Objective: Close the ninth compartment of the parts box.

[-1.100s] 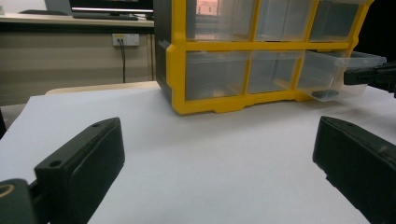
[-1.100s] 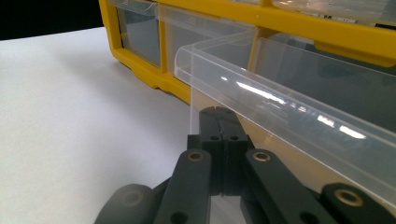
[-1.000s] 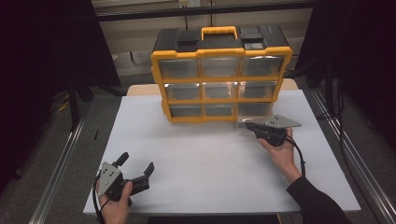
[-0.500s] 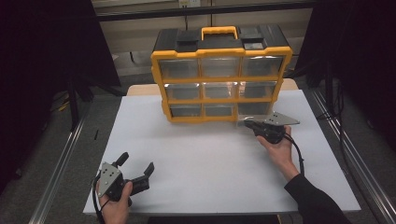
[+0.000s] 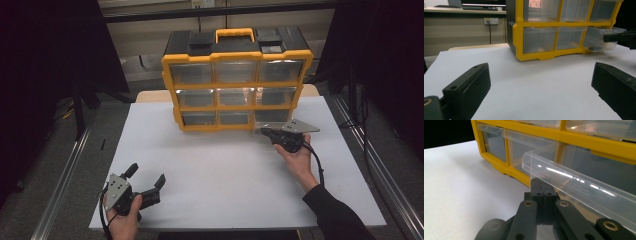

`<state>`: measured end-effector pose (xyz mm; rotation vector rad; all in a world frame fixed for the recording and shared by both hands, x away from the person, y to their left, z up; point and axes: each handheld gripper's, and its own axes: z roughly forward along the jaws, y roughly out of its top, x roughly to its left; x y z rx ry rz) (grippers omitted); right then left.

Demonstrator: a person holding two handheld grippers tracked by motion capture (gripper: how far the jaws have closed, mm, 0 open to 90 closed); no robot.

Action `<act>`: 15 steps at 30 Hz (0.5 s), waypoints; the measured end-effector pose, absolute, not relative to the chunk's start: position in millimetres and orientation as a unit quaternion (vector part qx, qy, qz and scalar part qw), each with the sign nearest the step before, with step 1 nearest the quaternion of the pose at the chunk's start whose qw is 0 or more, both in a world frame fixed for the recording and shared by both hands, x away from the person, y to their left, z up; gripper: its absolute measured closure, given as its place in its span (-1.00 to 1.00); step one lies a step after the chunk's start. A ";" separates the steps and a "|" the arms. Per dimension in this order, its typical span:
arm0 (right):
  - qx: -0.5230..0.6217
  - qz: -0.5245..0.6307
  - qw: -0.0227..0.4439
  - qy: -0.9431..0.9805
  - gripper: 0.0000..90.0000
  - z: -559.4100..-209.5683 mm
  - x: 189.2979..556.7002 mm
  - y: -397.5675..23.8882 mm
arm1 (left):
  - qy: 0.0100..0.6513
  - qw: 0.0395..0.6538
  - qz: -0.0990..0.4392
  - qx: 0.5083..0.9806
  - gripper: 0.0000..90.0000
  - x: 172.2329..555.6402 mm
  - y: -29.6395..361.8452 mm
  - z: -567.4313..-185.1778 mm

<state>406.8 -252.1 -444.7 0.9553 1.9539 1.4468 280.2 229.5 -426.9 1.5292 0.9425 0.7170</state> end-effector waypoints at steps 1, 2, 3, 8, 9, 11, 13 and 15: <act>0.357 0.534 0.263 0.720 1.00 -444.5 406.5 -252.3 | 0.403 0.570 0.304 0.649 -0.95 280.2 229.0 -427.1; 0.356 0.535 0.263 0.719 1.00 -444.7 406.9 -252.8 | 0.402 0.568 0.305 0.650 -0.95 280.3 229.3 -427.1; 0.358 0.536 0.263 0.719 1.00 -444.9 407.2 -253.4 | 0.402 0.568 0.304 0.651 -0.95 280.3 229.2 -427.1; 0.361 0.534 0.270 0.715 1.00 -445.1 409.2 -253.9 | 0.400 0.568 0.304 0.652 -0.95 279.8 229.3 -426.7; 0.363 0.534 0.269 0.715 1.00 -444.9 410.1 -253.3 | 0.402 0.570 0.303 0.649 -0.95 279.8 229.2 -426.7; 0.363 0.534 0.269 0.715 1.00 -444.9 411.6 -252.0 | 0.402 0.570 0.304 0.648 -0.95 279.7 229.9 -426.4; 0.361 0.534 0.269 0.716 1.00 -445.1 412.4 -251.3 | 0.401 0.569 0.305 0.650 -0.95 280.0 230.7 -426.4; 0.362 0.533 0.270 0.716 1.00 -444.8 412.8 -251.1 | 0.406 0.571 0.303 0.646 -0.95 280.0 230.5 -426.5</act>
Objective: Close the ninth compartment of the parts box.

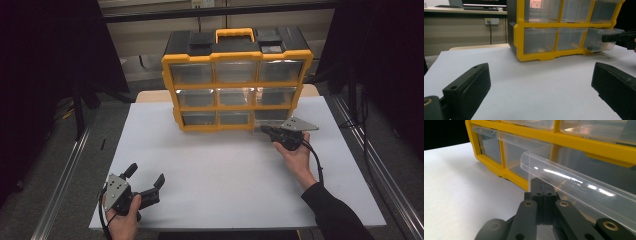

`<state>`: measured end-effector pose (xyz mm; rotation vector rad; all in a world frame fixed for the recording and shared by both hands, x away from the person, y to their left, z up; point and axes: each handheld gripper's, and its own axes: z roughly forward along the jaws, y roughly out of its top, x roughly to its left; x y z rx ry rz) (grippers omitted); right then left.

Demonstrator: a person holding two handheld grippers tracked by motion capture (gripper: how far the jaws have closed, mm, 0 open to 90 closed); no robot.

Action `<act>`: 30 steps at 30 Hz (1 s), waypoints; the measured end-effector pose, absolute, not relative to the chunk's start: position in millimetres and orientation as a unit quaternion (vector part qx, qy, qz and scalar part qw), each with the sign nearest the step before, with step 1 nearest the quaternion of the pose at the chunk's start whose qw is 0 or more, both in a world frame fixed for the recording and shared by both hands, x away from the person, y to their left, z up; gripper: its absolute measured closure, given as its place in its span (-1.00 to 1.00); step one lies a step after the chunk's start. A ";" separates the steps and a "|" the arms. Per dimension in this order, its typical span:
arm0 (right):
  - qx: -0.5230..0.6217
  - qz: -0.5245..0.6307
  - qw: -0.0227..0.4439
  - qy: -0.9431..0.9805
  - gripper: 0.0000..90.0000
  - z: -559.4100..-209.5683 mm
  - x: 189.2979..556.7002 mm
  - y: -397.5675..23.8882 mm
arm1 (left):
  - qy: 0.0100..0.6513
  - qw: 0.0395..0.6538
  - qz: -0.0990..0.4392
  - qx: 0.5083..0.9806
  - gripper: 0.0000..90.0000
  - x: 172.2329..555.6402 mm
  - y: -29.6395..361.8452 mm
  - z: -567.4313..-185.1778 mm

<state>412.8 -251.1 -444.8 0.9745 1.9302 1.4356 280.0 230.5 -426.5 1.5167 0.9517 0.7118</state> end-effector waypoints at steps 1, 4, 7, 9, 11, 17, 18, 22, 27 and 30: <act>0.362 0.533 0.270 0.715 1.00 -444.8 413.1 -250.9 | 0.406 0.571 0.304 0.646 -0.94 279.9 230.6 -426.3; 0.361 0.532 0.270 0.717 1.00 -444.9 414.2 -250.8 | 0.405 0.572 0.306 0.644 -0.94 279.3 230.2 -425.8; 0.362 0.532 0.271 0.715 1.00 -444.9 414.8 -250.2 | 0.402 0.569 0.307 0.648 -0.94 279.4 230.4 -426.0; 0.365 0.532 0.271 0.714 1.00 -444.8 415.4 -250.5 | 0.402 0.570 0.307 0.648 -0.94 279.5 230.4 -426.0; 0.366 0.531 0.272 0.714 1.00 -445.0 416.1 -250.6 | 0.403 0.572 0.306 0.645 -0.94 279.4 230.1 -426.0; 0.366 0.532 0.272 0.714 1.00 -445.3 418.4 -250.4 | 0.402 0.571 0.306 0.647 -0.95 279.2 230.2 -426.0; 0.366 0.532 0.271 0.714 1.00 -445.1 418.7 -250.4 | 0.402 0.570 0.307 0.648 -0.95 279.2 230.5 -426.0; 0.368 0.535 0.269 0.712 1.00 -444.7 419.9 -252.1 | 0.402 0.572 0.307 0.645 -0.95 279.0 230.3 -425.6; 0.367 0.535 0.268 0.713 1.00 -445.1 420.4 -251.3 | 0.401 0.570 0.308 0.647 -0.95 278.9 230.7 -425.7; 0.368 0.535 0.267 0.712 1.00 -445.2 421.2 -250.9 | 0.400 0.570 0.309 0.647 -0.95 278.8 230.6 -425.5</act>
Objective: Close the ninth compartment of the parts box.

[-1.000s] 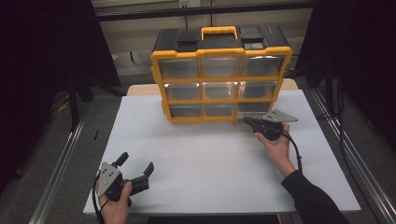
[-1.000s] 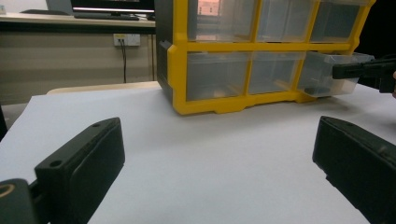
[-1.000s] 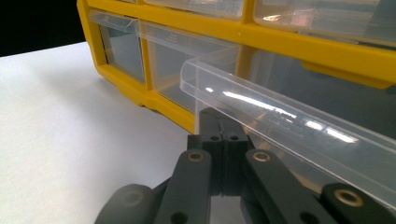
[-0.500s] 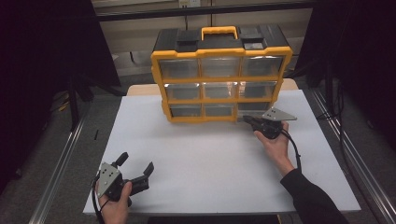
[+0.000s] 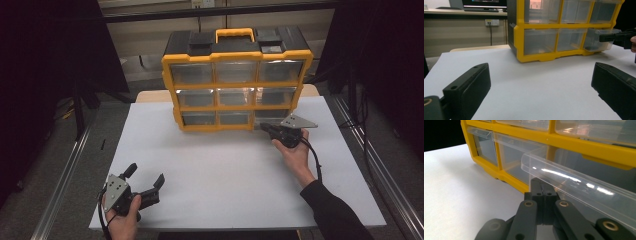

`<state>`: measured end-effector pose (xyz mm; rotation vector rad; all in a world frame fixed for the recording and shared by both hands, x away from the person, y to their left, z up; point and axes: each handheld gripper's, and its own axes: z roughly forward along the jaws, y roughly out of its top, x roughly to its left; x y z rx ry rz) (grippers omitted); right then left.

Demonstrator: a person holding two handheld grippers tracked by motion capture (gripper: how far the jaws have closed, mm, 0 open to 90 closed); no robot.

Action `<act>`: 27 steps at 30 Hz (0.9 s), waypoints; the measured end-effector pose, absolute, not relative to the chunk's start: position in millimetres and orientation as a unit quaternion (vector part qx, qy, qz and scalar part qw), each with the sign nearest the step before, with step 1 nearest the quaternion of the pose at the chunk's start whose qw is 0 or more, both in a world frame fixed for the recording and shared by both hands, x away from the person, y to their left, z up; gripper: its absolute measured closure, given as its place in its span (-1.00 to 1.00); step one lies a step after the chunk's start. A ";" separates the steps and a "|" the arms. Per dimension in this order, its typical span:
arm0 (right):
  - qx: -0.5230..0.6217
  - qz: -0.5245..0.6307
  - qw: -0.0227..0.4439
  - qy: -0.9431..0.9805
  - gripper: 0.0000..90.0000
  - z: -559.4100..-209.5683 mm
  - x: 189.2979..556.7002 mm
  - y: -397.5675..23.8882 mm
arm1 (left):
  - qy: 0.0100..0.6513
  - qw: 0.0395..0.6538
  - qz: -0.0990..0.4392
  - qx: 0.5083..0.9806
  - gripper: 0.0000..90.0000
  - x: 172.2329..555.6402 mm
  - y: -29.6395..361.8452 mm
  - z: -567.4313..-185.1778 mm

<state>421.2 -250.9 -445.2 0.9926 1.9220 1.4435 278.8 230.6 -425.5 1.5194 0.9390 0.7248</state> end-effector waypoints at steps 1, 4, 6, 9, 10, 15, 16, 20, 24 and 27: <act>0.368 0.534 0.268 0.712 1.00 -445.4 421.6 -250.9 | 0.400 0.570 0.310 0.647 -0.95 278.7 230.5 -425.5; 0.364 0.531 0.272 0.715 1.00 -445.4 423.5 -250.6 | 0.399 0.570 0.310 0.648 -0.95 278.4 230.3 -425.4; 0.366 0.532 0.271 0.714 1.00 -445.1 425.3 -249.7 | 0.399 0.570 0.310 0.648 -0.95 278.5 230.8 -425.3; 0.366 0.533 0.271 0.713 1.00 -445.3 427.6 -248.8 | 0.401 0.571 0.309 0.646 -0.95 278.4 231.3 -425.5; 0.367 0.530 0.272 0.714 1.00 -445.0 428.1 -249.1 | 0.401 0.571 0.310 0.646 -0.95 278.3 231.4 -425.4; 0.369 0.528 0.276 0.713 1.00 -444.0 431.7 -250.0 | 0.400 0.570 0.309 0.648 -0.95 278.3 230.9 -425.4; 0.372 0.525 0.276 0.714 1.00 -444.0 432.3 -250.2 | 0.401 0.571 0.309 0.646 -0.95 278.4 230.6 -425.4; 0.377 0.531 0.273 0.708 1.00 -445.4 435.3 -251.3 | 0.402 0.572 0.306 0.646 -0.95 278.6 230.8 -425.6; 0.384 0.532 0.269 0.706 1.00 -445.2 437.1 -252.3 | 0.401 0.572 0.306 0.647 -0.95 278.5 230.6 -425.6; 0.386 0.531 0.271 0.704 1.00 -445.3 438.9 -251.1 | 0.401 0.573 0.306 0.646 -0.95 278.2 230.5 -425.3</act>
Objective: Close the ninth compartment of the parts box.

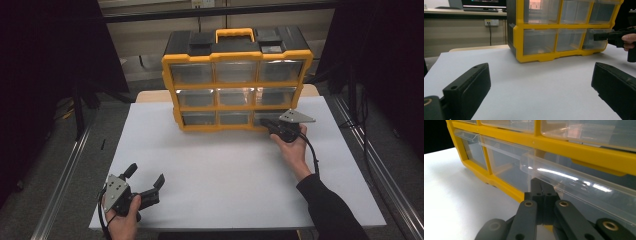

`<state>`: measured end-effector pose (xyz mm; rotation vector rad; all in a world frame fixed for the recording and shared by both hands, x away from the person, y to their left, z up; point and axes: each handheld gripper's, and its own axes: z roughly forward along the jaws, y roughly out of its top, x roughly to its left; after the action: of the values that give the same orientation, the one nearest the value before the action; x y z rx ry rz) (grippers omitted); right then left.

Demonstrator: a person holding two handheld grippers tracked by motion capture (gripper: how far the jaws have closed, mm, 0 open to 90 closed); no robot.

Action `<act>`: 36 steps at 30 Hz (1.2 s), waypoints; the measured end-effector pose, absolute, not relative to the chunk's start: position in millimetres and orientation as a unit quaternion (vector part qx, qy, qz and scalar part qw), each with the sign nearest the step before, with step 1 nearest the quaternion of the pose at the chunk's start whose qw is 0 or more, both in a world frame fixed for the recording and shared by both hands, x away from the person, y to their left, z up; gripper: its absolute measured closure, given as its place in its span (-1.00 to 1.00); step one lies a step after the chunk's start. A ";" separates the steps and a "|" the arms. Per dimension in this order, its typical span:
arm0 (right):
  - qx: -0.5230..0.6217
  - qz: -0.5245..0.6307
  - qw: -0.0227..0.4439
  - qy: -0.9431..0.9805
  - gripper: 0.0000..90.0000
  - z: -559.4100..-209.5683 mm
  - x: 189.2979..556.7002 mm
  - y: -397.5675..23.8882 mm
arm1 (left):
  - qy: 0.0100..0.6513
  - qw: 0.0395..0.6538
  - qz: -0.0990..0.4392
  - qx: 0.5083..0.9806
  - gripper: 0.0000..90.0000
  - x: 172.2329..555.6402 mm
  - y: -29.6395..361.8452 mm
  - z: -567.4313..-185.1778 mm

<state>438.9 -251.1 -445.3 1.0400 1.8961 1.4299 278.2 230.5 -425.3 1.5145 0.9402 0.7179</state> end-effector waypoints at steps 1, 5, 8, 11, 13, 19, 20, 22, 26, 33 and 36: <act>0.386 0.530 0.272 0.704 1.00 -445.4 439.9 -250.9 | 0.402 0.572 0.306 0.646 -0.95 278.3 230.7 -425.4; 0.387 0.529 0.277 0.703 1.00 -445.8 444.0 -248.9 | 0.401 0.572 0.306 0.647 -0.95 278.3 231.2 -425.3; 0.387 0.530 0.277 0.701 1.00 -446.0 445.8 -248.3 | 0.404 0.573 0.306 0.645 -0.95 278.3 231.4 -425.6; 0.386 0.528 0.283 0.702 1.00 -446.3 446.8 -247.7 | 0.402 0.573 0.306 0.646 -0.95 278.2 231.7 -425.3; 0.387 0.527 0.286 0.701 1.00 -446.7 448.1 -247.4 | 0.401 0.573 0.306 0.646 -0.95 278.3 231.1 -425.4; 0.385 0.521 0.295 0.702 1.00 -446.4 451.5 -247.7 | 0.401 0.575 0.304 0.645 -0.95 278.8 230.5 -425.5; 0.385 0.520 0.298 0.702 1.00 -445.8 452.0 -248.7 | 0.400 0.575 0.304 0.646 -0.95 278.8 230.5 -425.2; 0.387 0.518 0.297 0.703 1.00 -445.3 452.7 -249.5 | 0.399 0.576 0.302 0.646 -0.95 278.7 230.2 -425.1; 0.385 0.513 0.301 0.706 1.00 -445.4 454.4 -250.3 | 0.400 0.578 0.301 0.644 -0.95 278.9 230.0 -425.0; 0.391 0.507 0.307 0.704 1.00 -445.4 453.5 -250.0 | 0.401 0.578 0.299 0.645 -0.96 283.4 227.3 -425.1; 0.387 0.507 0.308 0.706 1.00 -446.7 454.0 -250.6 | 0.403 0.575 0.297 0.647 -0.96 283.5 226.4 -426.5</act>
<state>454.0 -250.6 -446.7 1.0234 1.8655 1.3409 283.5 226.4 -426.5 1.5161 0.9429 0.6950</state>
